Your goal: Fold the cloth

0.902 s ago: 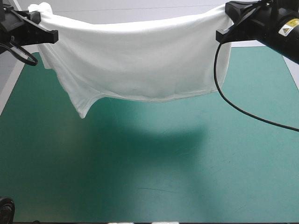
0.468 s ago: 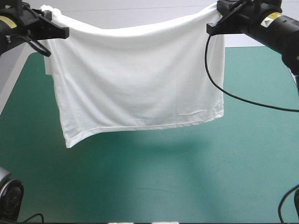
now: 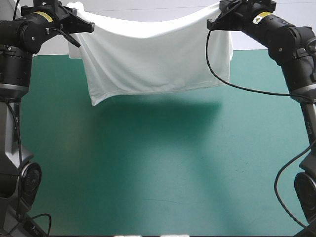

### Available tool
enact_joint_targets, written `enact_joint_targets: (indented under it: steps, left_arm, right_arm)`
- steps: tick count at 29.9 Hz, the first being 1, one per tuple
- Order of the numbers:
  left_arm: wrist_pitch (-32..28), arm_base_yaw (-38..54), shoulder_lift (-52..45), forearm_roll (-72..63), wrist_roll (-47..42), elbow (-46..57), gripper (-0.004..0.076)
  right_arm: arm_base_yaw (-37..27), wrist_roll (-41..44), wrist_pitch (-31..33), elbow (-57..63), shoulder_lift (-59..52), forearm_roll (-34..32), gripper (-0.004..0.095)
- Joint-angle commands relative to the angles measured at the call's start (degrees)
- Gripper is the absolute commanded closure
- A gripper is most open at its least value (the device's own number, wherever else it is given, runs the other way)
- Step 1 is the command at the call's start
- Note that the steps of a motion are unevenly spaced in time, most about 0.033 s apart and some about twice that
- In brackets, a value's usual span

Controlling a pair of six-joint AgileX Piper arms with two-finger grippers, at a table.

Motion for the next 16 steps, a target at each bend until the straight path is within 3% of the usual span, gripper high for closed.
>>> enact_joint_targets:
  steps: [1,5,10,13,16]
  left_arm:
    - [-1.87,-0.31,-1.03,0.00,-0.18,-1.41,0.0705]
    - [6.32,-0.31,2.36,0.00,-0.05,-1.41,0.0705]
    - [20.01,-0.31,5.17,0.00,1.13,3.33,0.0705]
    - [20.36,-0.31,3.12,-0.77,1.13,12.20,0.0705]
    - [20.07,-0.31,-1.88,-3.34,1.03,26.06,0.0705]
  right_arm:
    - [-0.08,2.20,1.73,-2.04,-0.85,-3.34,0.0925]
    - [-0.08,7.20,13.23,-2.04,1.86,-7.10,0.0926]
    - [-0.08,7.58,27.74,0.96,3.94,-7.21,0.0925]
    - [-0.08,7.58,33.42,7.10,3.43,-6.82,0.0924]
    - [0.04,7.76,33.45,17.03,-0.33,-5.68,0.0924]
